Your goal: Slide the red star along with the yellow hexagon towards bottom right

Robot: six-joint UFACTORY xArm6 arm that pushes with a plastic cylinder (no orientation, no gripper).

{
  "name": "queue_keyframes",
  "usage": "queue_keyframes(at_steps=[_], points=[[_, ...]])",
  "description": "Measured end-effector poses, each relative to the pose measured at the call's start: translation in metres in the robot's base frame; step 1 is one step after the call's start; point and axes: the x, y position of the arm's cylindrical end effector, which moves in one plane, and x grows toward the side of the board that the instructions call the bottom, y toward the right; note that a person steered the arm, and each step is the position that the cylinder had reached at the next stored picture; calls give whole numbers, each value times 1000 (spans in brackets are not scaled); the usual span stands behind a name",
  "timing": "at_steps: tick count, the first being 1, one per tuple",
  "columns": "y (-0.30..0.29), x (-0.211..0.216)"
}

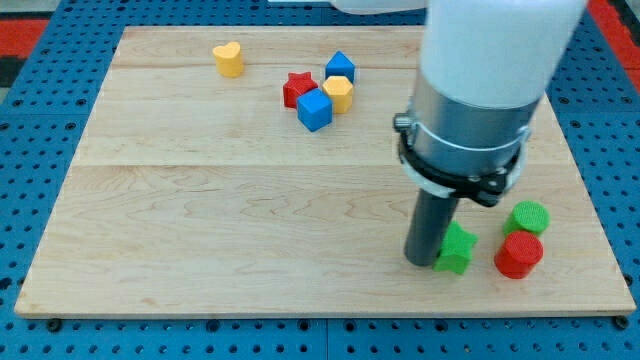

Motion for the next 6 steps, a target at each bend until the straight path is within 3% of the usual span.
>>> queue_keyframes(at_steps=[2,5,6], points=[[25,0],[-166,-103],[-200,-169]])
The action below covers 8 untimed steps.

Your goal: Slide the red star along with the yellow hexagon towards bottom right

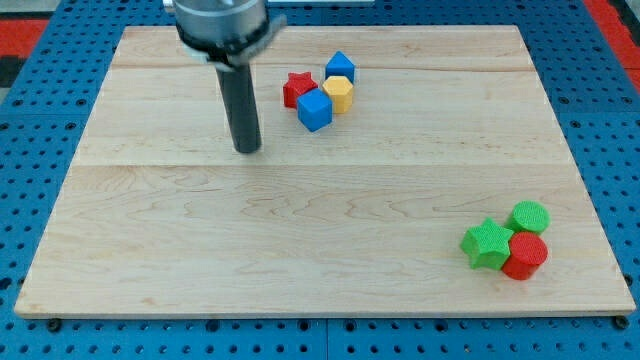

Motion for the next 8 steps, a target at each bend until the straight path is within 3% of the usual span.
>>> queue_keyframes(at_steps=[2,3,5,8], points=[[7,-93],[36,-95],[108,-71],[203,21]])
